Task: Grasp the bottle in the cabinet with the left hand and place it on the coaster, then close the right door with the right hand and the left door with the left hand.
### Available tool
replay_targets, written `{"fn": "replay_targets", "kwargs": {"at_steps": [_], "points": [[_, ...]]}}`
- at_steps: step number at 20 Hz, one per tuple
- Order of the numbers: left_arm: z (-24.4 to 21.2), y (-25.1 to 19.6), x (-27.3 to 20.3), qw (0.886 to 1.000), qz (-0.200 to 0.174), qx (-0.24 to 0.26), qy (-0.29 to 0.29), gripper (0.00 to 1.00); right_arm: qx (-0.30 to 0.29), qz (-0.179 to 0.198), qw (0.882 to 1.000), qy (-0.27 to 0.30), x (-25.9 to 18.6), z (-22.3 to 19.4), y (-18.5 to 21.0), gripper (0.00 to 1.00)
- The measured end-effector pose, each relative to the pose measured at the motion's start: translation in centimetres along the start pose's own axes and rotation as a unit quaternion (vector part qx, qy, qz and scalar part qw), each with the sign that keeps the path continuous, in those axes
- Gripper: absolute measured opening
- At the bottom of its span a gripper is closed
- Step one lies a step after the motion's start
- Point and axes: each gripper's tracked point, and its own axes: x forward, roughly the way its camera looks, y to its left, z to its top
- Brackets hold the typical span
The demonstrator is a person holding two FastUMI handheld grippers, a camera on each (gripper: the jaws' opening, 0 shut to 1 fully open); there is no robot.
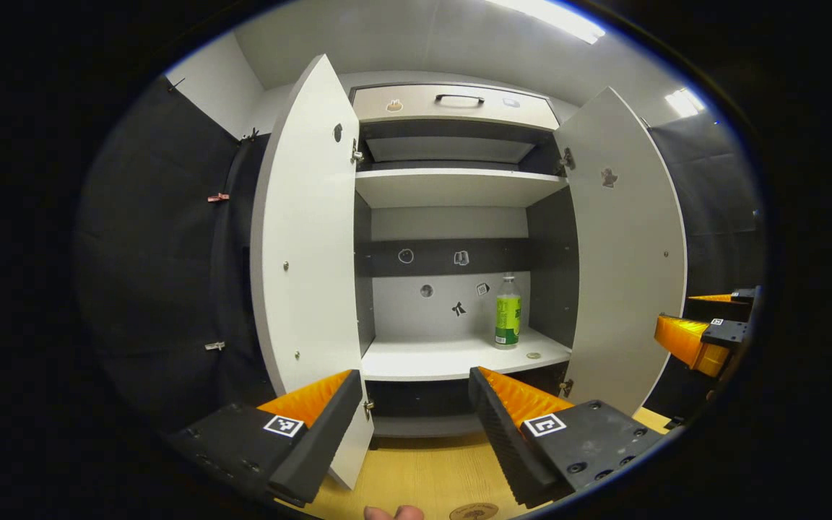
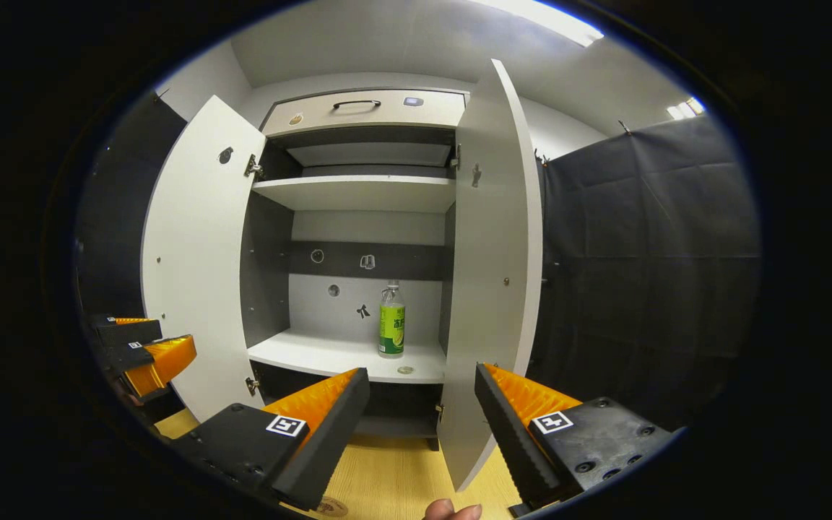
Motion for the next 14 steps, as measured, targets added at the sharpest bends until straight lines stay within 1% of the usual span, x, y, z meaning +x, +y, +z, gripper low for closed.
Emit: {"fn": "replay_targets", "kwargs": {"at_steps": [2,7,11,14], "points": [[0.3,-1.3,0.7,1.0,-0.01,-0.002,-0.002,0.95,-0.003,-0.005,1.0,-0.003,-0.2,0.3,-1.0,0.97],[0.7,-6.6,4.5,0.998,-0.058,-0.006,-0.001,0.95,0.006,-0.02,1.0,0.001,-0.9,0.7,-4.0,0.97],[1.1,-10.5,9.0,0.997,-0.081,-0.014,-0.011,0.95,0.015,-0.028,0.999,0.007,-1.6,0.4,-6.2,0.97],[0.9,-12.8,12.7,0.996,-0.091,-0.015,-0.008,0.95,0.011,-0.038,0.999,0.005,-2.1,0.3,-8.2,0.97]]}}
